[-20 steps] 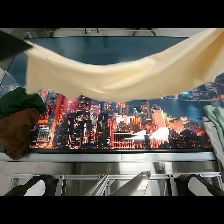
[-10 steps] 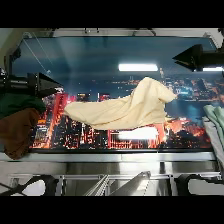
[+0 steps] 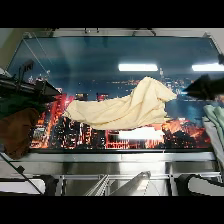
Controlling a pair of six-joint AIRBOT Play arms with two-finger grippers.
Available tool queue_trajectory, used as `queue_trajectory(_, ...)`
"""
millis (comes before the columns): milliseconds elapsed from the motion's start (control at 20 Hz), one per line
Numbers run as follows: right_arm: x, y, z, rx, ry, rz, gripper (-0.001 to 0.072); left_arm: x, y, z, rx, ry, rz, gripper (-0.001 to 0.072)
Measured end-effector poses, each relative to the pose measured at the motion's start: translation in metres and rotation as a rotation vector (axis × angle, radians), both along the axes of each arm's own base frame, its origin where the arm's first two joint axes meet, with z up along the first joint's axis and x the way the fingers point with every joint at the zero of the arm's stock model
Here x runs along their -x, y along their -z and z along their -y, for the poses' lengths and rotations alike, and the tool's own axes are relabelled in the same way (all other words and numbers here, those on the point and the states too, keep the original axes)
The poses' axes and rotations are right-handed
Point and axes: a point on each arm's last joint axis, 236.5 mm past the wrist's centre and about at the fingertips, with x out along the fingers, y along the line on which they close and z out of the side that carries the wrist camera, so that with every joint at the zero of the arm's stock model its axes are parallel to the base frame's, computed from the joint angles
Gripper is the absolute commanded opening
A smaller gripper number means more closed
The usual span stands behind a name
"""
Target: Fold the shirts.
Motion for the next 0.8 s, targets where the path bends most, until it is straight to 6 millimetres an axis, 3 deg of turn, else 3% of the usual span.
queue_trajectory(50, 0.016, 0.018, -0.001, 0.007, 0.020, -0.047, 0.0554, 0.001, 0.010, 0.003, -0.002, 0.015, -0.027, 0.0709)
queue_trajectory(100, 0.029, 0.037, -0.003, 0.016, 0.044, -0.084, 0.0587, 0.002, 0.020, 0.006, -0.004, 0.030, -0.056, 0.0709)
queue_trajectory(350, 0.068, 0.114, -0.025, 0.042, 0.114, -0.198, 0.0577, 0.005, 0.064, 0.031, -0.010, 0.090, -0.150, 0.0709)
queue_trajectory(500, 0.068, 0.141, -0.046, 0.044, 0.113, -0.217, 0.0575, 0.007, 0.086, 0.047, -0.012, 0.119, -0.193, 0.0709)
queue_trajectory(600, 0.062, 0.148, -0.065, 0.007, 0.112, -0.211, 0.0568, 0.010, 0.097, 0.056, -0.014, 0.137, -0.215, 0.0695)
queue_trajectory(650, 0.058, 0.151, -0.073, -0.005, 0.107, -0.202, 0.0538, 0.011, 0.102, 0.059, -0.015, 0.144, -0.223, 0.0594)
queue_trajectory(700, 0.052, 0.153, -0.079, -0.013, 0.108, -0.183, 0.0278, 0.011, 0.105, 0.061, -0.016, 0.147, -0.230, 0.0453)
queue_trajectory(750, 0.046, 0.157, -0.081, -0.007, 0.109, -0.163, 0.0107, 0.012, 0.107, 0.062, -0.016, 0.150, -0.235, 0.0376)
queue_trajectory(800, 0.041, 0.159, -0.084, -0.011, 0.107, -0.148, 0.0103, 0.012, 0.109, 0.063, -0.016, 0.151, -0.237, 0.0264)
